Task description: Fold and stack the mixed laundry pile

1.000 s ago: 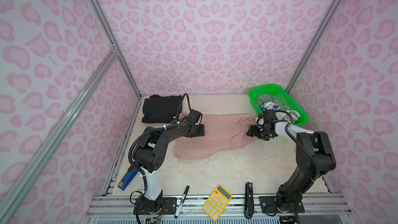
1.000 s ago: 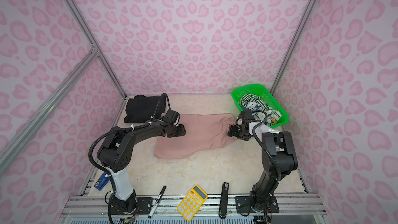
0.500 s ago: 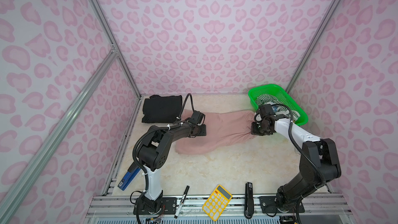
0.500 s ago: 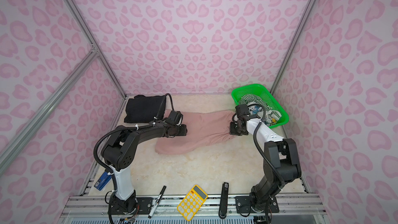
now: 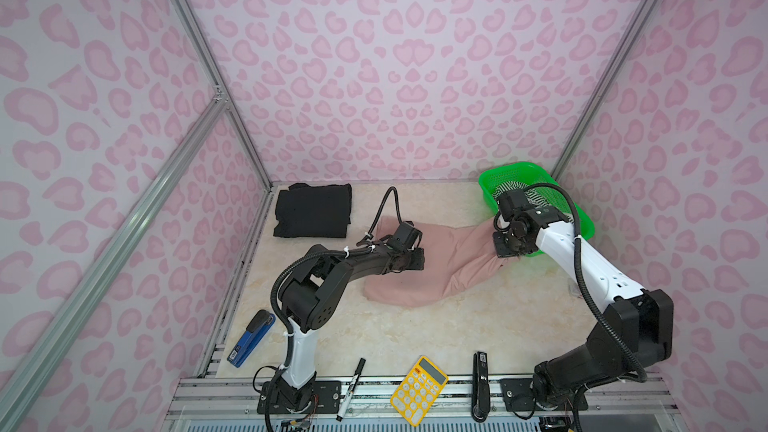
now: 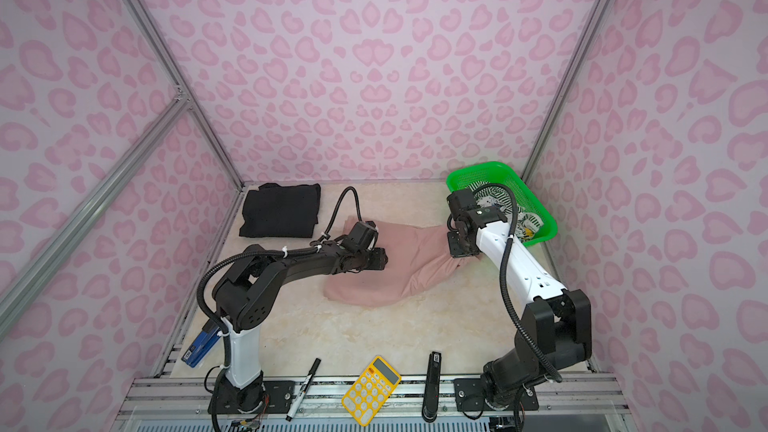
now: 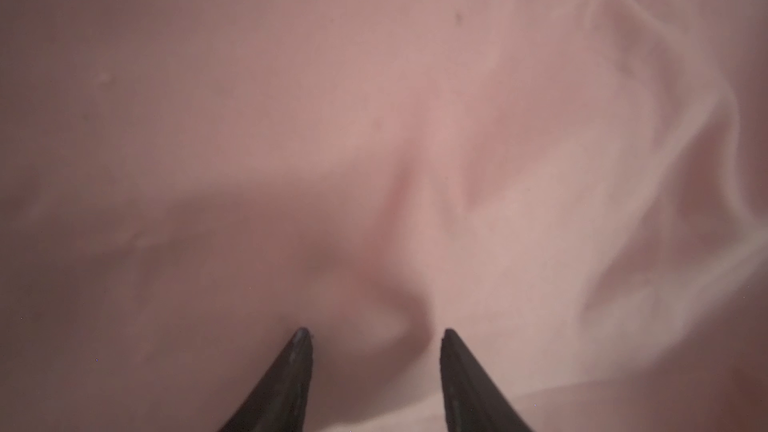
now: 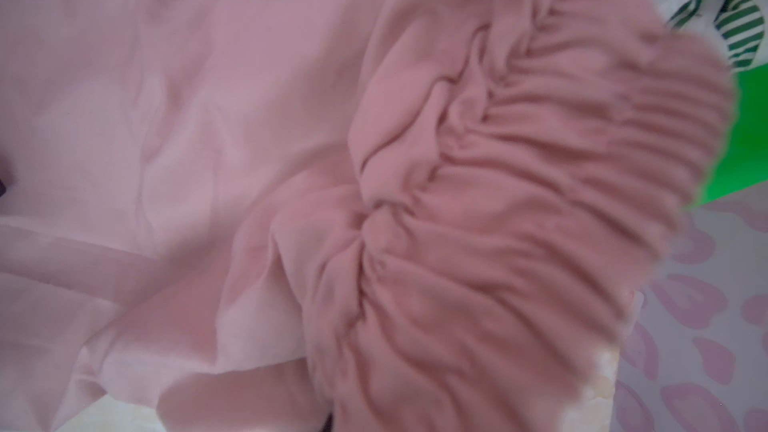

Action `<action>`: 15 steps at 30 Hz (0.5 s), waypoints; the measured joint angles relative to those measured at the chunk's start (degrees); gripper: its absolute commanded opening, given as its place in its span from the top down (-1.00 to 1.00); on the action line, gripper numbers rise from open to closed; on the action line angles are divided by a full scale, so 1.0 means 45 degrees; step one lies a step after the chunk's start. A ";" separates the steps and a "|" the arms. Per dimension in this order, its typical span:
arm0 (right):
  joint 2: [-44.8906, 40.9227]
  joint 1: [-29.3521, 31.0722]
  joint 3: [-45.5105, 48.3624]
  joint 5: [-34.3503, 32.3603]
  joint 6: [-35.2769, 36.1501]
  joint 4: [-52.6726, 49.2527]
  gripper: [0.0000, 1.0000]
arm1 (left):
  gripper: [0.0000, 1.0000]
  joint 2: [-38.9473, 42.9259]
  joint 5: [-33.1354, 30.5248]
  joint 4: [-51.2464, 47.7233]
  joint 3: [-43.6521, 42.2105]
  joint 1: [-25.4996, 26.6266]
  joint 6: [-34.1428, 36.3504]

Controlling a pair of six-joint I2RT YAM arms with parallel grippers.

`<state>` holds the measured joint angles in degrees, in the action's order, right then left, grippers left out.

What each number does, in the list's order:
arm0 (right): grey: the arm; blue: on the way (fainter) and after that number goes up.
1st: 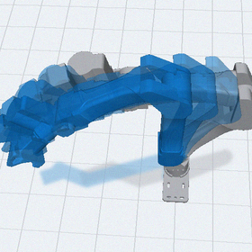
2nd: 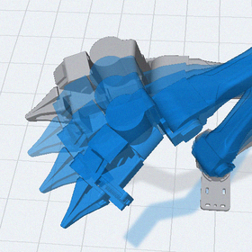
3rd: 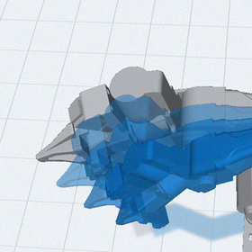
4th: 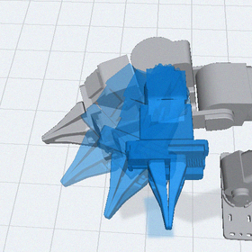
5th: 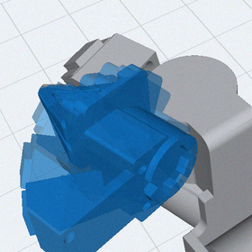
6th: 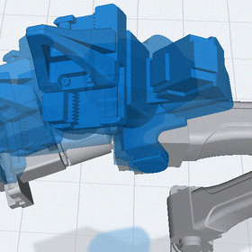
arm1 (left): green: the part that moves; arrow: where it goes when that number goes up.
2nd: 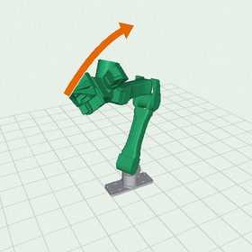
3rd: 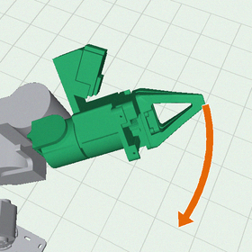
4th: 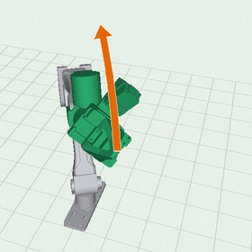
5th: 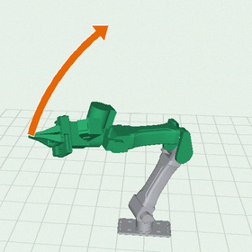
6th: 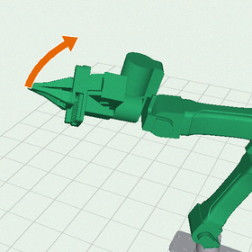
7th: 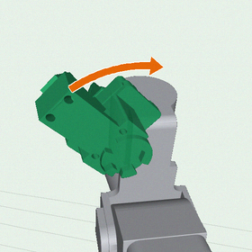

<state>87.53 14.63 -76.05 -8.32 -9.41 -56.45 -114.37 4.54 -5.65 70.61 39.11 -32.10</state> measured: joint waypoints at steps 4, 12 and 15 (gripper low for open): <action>-0.0005 0.0068 0.0000 -0.0146 0.0000 -0.0214 1.00 | 0.02 0.0102 0.1137 -0.0714 0.0447 0.0019 -0.0656; -0.0049 0.0306 0.0151 -0.0087 -0.0087 -0.0262 1.00 | 0.15 -0.0466 0.3405 0.0301 0.1666 0.0743 -0.1520; -0.0325 0.0306 0.1001 0.0204 -0.0413 -0.0024 1.00 | 0.21 -0.1107 0.3866 0.0879 0.1710 0.0976 -0.1783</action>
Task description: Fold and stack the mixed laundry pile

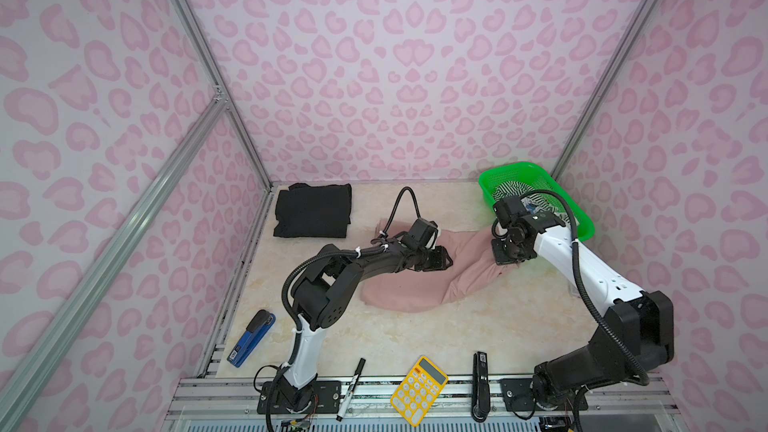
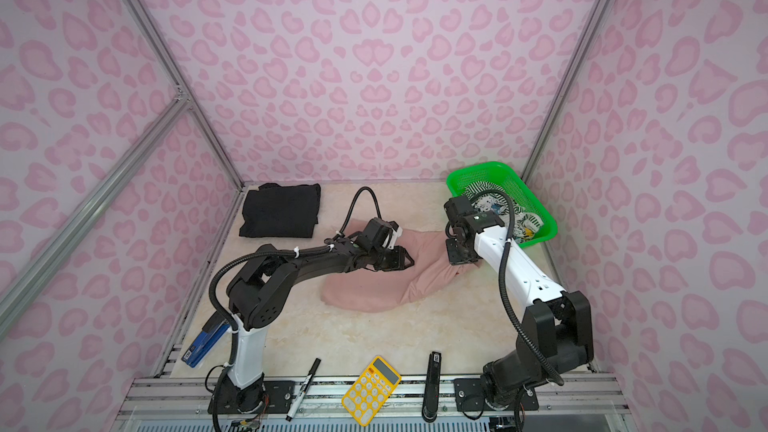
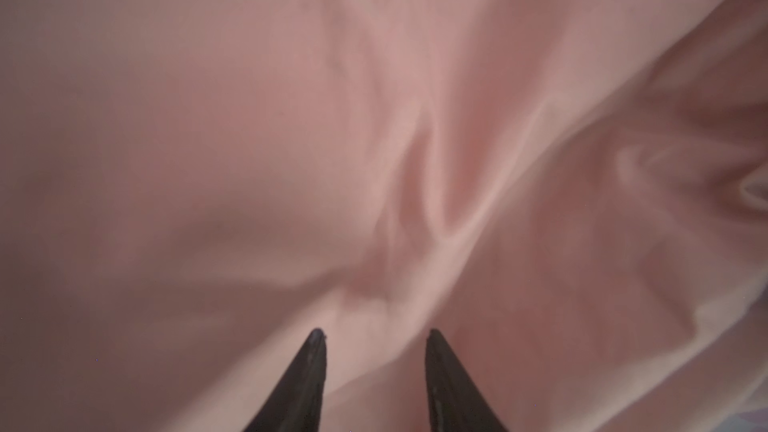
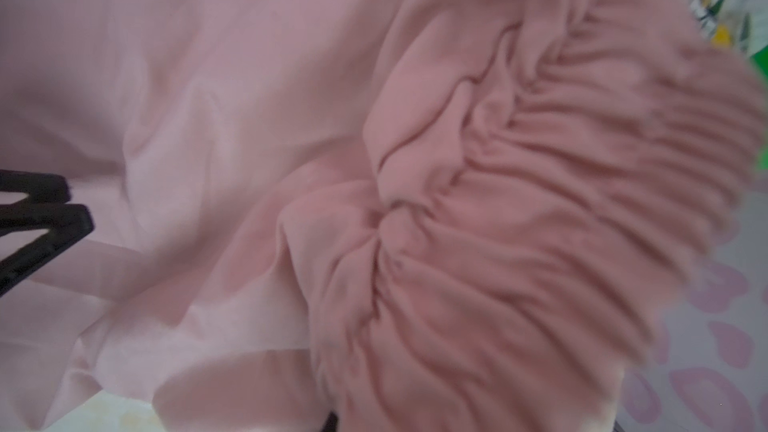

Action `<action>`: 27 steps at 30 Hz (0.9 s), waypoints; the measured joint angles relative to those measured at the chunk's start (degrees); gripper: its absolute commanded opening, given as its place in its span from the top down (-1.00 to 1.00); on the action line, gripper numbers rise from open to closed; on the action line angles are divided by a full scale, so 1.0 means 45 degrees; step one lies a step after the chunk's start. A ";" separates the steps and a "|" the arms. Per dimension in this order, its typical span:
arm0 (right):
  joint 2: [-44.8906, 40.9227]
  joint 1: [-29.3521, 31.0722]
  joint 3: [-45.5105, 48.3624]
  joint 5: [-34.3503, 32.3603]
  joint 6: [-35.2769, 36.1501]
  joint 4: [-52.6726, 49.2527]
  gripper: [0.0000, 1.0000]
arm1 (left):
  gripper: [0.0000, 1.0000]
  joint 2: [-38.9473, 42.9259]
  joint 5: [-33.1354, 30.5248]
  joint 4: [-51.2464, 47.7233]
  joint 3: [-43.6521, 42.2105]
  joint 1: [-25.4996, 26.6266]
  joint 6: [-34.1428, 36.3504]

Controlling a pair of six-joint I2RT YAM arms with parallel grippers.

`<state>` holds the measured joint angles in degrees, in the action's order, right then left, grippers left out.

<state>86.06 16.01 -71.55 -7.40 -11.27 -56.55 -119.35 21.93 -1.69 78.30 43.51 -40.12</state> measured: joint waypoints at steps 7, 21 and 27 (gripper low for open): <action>-0.1345 -0.0010 0.3172 0.1617 -0.1549 0.1107 0.20 | 0.25 -0.0894 0.0491 0.0699 -0.0019 0.0015 -0.0670; -0.5251 -0.3876 0.6460 0.4765 -0.3245 0.3449 -0.01 | 0.25 -0.0539 -0.0223 0.0068 -0.0330 -0.1010 0.0568; -0.4537 -0.4177 0.7087 0.5464 -0.3721 0.4731 -0.12 | 0.25 -0.0024 -0.1243 -0.2176 0.0126 -0.1141 0.1632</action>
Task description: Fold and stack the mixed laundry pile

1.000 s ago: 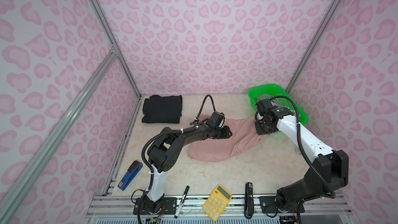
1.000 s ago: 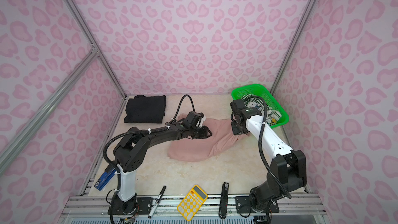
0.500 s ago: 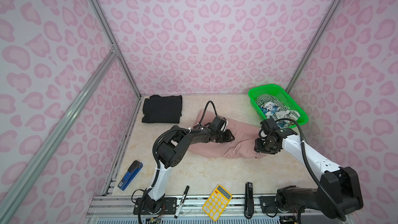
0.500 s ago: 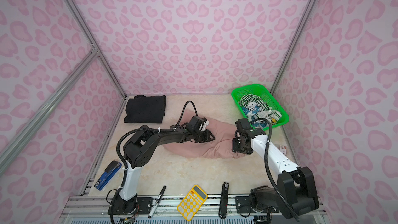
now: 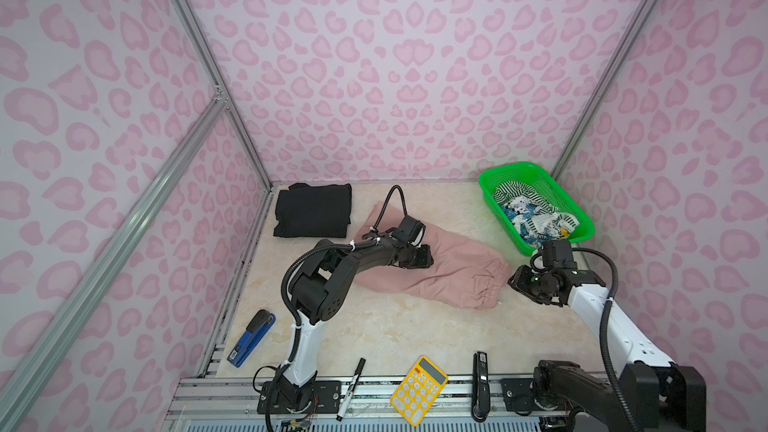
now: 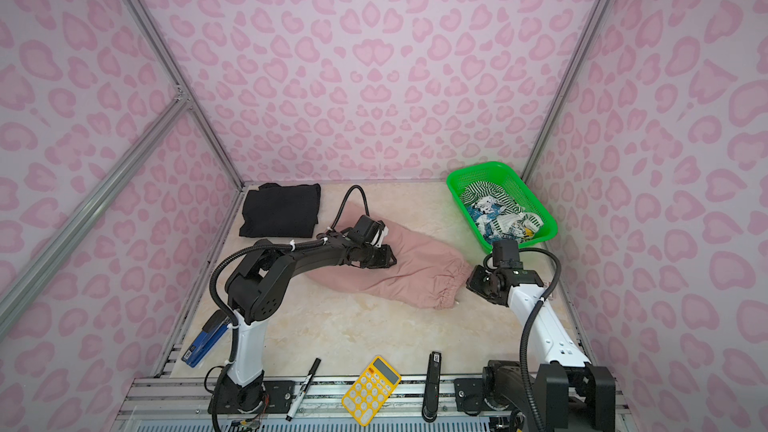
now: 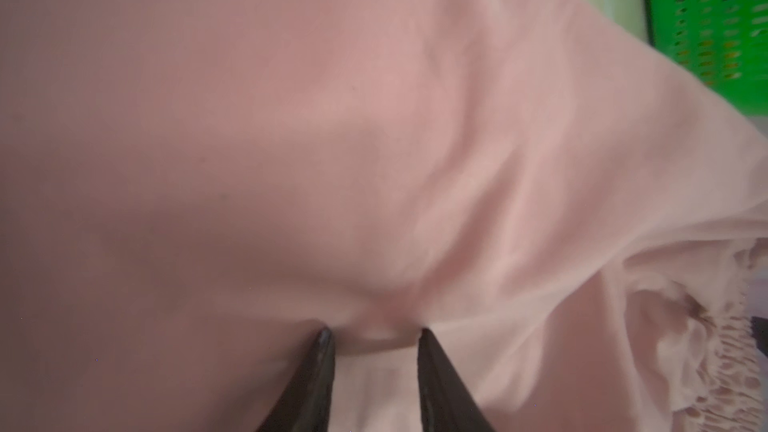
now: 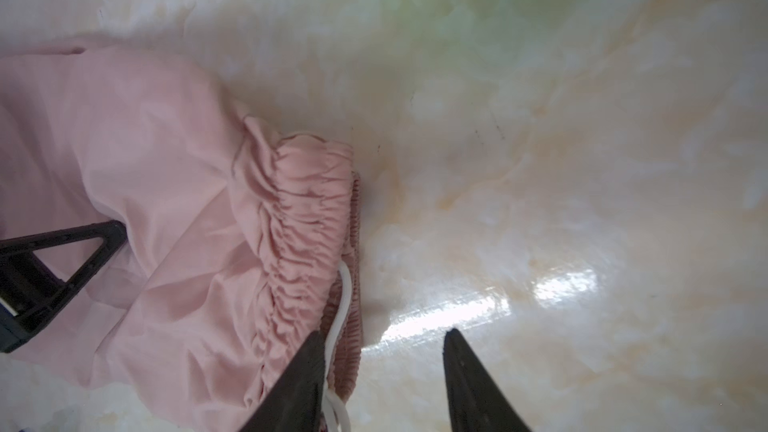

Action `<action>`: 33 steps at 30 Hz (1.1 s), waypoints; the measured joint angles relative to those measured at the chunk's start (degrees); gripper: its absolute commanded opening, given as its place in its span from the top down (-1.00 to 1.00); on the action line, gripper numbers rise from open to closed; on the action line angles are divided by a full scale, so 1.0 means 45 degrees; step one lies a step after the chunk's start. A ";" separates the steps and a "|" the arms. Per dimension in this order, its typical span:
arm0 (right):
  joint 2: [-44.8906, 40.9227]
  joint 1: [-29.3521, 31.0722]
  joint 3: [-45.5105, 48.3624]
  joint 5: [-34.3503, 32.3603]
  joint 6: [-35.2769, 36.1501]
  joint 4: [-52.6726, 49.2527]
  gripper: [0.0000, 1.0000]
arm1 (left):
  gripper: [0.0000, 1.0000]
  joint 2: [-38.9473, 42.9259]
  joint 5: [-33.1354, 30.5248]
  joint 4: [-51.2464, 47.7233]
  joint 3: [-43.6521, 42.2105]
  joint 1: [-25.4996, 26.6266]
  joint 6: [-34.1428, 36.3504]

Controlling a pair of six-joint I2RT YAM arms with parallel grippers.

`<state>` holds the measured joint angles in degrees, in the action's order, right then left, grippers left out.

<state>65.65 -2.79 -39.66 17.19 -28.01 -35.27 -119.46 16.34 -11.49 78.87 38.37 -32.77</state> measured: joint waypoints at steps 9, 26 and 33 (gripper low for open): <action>0.0680 0.0000 0.1418 0.2045 -0.0495 0.2317 -0.44 | 0.25 0.1477 0.0199 -0.2404 0.1710 0.0481 0.0797; 0.0563 0.0029 0.2467 0.4099 -0.0899 0.4177 -0.36 | 0.48 -0.0112 0.2395 -0.0481 0.0704 0.2142 -0.0495; 0.2327 0.0559 0.2497 0.4658 -0.1088 0.5513 -0.43 | 0.50 -0.0398 0.2045 -0.0185 0.0136 0.2137 -0.0801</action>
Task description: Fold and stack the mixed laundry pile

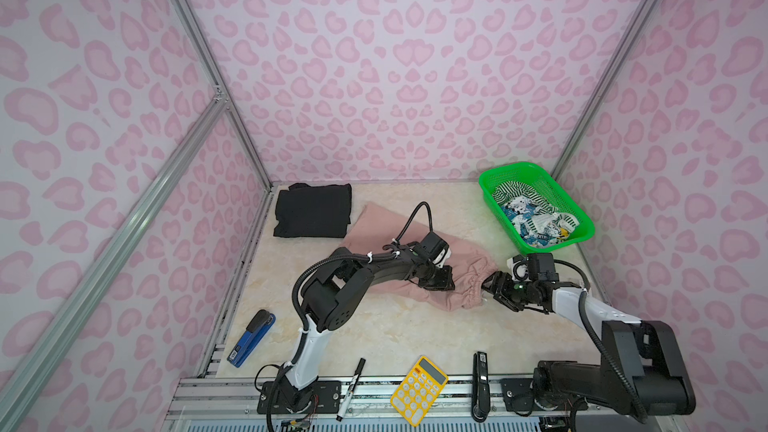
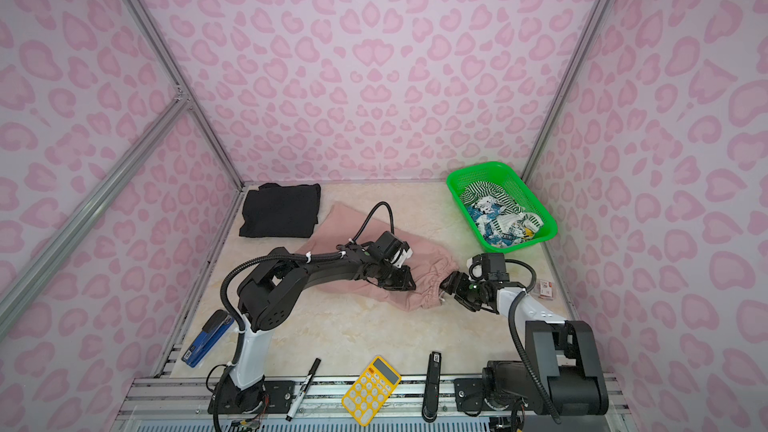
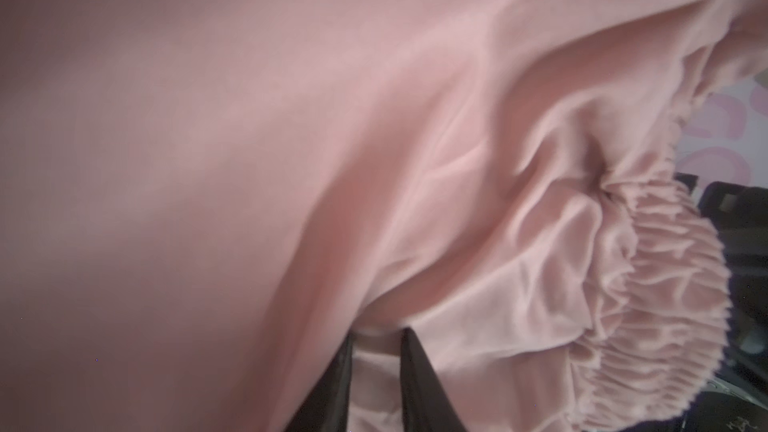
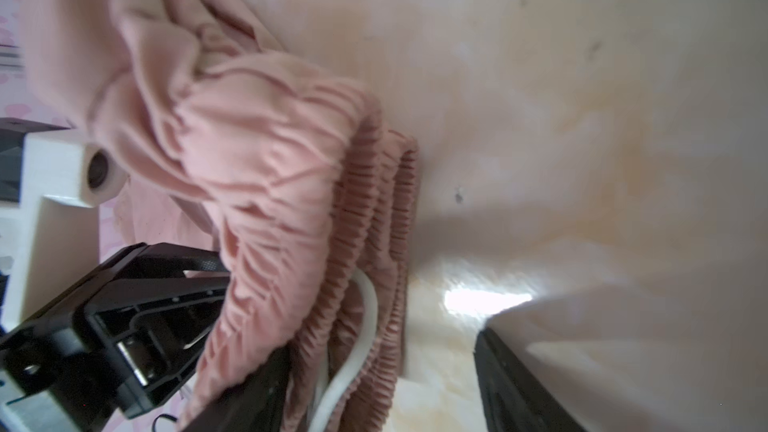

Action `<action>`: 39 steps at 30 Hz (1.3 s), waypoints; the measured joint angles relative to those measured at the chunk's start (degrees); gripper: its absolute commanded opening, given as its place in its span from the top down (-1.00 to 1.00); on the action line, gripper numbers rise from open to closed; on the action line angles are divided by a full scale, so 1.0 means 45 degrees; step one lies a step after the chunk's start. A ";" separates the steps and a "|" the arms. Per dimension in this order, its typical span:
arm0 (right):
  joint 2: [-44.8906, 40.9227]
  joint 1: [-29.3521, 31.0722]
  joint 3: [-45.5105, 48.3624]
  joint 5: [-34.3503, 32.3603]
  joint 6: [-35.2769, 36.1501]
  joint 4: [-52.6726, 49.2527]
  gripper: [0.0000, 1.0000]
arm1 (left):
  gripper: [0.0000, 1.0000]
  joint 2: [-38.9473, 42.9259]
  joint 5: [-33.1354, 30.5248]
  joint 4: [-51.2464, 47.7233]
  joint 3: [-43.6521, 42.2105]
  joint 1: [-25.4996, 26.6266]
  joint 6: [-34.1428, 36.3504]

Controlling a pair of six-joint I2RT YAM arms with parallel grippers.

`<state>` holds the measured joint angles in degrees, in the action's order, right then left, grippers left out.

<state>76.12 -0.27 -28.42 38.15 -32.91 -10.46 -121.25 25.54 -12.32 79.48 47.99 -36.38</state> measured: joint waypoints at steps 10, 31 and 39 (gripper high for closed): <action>0.1797 0.0627 -0.0631 0.0500 -0.0539 0.2157 -0.24 | 0.53 -0.0243 0.0092 0.1389 -0.0306 0.0015 -0.0146; 0.1923 0.0481 -0.0947 0.0529 -0.0826 0.1923 0.91 | 0.52 -0.0306 0.0112 0.1836 -0.0325 0.0024 -0.0471; 0.0583 0.0549 -0.3643 -0.2278 0.1773 -0.2837 1.00 | 0.48 0.1501 -0.1316 0.0204 -0.0359 -0.0418 -0.0457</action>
<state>78.74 2.20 -44.82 27.90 -24.93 -23.22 -114.50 19.62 -11.40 77.87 46.11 -38.44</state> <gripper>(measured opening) 0.070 0.269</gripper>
